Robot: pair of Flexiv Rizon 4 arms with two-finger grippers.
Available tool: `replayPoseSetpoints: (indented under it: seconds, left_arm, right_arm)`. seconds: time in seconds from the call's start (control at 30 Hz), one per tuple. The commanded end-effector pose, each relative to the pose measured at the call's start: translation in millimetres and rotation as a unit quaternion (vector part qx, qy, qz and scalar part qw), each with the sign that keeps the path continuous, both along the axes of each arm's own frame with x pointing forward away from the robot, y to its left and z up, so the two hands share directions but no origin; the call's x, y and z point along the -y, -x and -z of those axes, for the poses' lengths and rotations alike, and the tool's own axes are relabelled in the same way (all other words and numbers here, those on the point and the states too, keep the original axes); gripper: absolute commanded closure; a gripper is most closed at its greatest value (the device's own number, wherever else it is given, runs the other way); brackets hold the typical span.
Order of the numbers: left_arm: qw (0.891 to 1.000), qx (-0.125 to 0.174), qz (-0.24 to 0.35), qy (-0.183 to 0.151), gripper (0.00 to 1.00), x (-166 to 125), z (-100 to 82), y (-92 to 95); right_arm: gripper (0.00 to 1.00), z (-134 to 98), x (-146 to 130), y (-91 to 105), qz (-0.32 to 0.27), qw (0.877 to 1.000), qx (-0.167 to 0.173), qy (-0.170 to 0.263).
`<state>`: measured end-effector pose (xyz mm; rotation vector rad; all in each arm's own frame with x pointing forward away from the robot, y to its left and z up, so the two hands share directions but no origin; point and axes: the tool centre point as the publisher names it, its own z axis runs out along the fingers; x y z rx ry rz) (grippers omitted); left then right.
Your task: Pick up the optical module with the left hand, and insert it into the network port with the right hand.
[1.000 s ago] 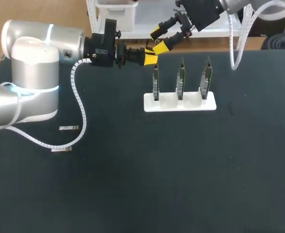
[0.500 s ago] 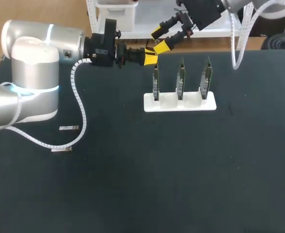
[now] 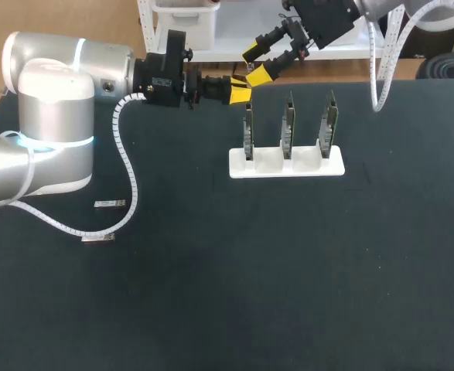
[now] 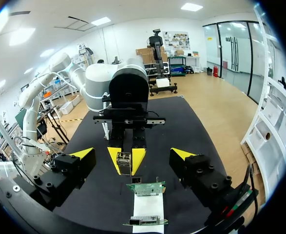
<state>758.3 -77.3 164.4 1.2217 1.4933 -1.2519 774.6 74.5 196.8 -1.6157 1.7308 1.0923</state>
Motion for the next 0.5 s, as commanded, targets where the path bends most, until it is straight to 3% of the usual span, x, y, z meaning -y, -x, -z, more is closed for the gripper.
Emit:
replayPoseSetpoints:
  seconds: [0.03,0.5]
  left_arm:
    - [1.0,0.0,-0.001,0.0,1.0,-0.4,-0.2,0.9]
    - [1.0,0.0,-0.001,0.0,1.0,-0.4,-0.2,0.9]
  right_arm:
    - [0.0,-0.2,-0.1,2.9,0.002,1.0,0.003,0.001]
    - [0.0,0.6,-1.2,2.1,-0.002,1.0,-0.001,0.001]
